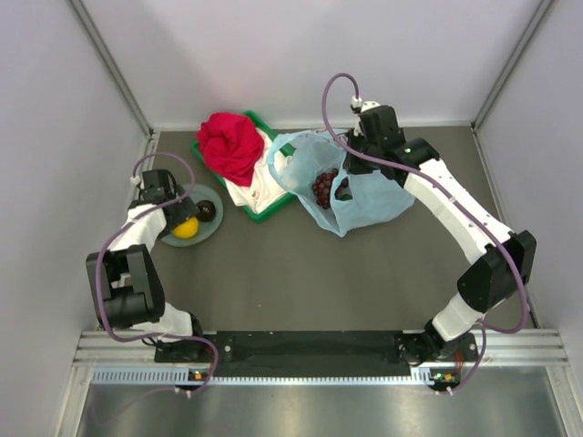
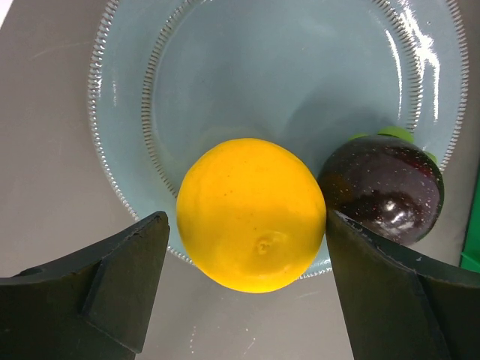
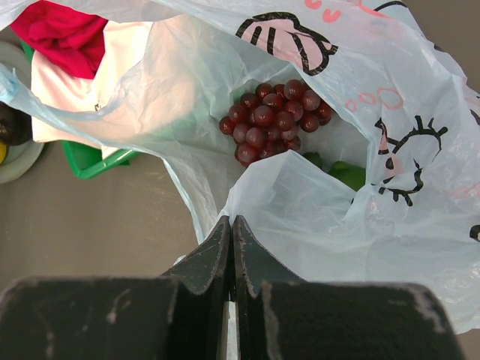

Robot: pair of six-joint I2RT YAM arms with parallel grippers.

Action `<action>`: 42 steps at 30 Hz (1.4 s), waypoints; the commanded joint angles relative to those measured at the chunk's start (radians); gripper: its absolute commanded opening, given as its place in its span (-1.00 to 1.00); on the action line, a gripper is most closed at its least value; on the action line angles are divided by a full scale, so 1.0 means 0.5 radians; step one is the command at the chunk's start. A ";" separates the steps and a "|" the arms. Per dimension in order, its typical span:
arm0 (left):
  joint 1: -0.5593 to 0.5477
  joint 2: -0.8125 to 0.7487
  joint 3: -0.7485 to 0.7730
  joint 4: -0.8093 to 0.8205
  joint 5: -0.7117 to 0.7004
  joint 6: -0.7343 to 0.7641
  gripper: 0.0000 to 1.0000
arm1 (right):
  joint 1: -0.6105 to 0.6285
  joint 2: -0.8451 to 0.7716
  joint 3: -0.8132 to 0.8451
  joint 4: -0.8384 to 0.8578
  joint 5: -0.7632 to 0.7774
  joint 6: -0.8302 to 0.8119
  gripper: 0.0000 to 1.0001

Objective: Place the fruits into the plastic bag

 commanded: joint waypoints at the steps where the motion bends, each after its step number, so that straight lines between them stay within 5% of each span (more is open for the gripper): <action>1: 0.014 0.031 0.005 0.067 0.006 0.006 0.77 | -0.021 -0.088 0.005 0.061 0.028 0.007 -1.00; 15: 0.026 0.151 0.054 -0.052 -0.028 -0.055 0.59 | -0.018 -0.033 0.066 0.045 0.037 -0.036 -1.00; 26: 0.038 0.099 0.128 -0.117 -0.049 -0.043 -0.09 | -0.021 -0.048 0.054 0.045 0.049 -0.039 -1.00; 42: 0.039 -0.149 0.330 -0.049 0.092 0.077 -0.13 | -0.021 -0.067 0.020 0.073 -0.006 0.019 -1.00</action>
